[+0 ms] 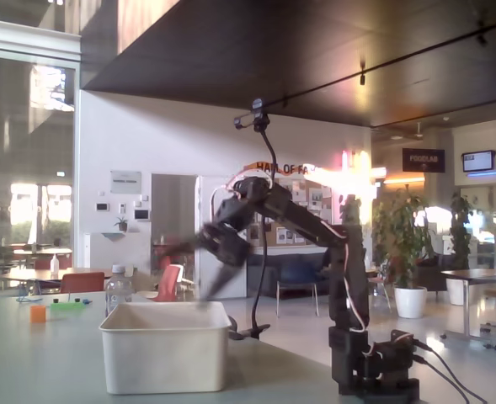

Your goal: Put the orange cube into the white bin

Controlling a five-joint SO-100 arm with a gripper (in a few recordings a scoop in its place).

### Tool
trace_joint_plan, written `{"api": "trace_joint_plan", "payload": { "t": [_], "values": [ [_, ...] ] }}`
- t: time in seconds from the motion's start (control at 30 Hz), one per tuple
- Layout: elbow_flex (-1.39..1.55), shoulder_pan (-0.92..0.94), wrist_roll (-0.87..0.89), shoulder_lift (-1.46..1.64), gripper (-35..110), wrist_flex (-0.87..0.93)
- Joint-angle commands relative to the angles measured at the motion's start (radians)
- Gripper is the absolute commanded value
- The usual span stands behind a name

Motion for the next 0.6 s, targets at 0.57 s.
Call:
{"api": "trace_joint_plan", "payload": {
  "t": [0.57],
  "values": [
    [0.857, -0.066, -0.155, 0.41, 61, -0.267]
  ]
}}
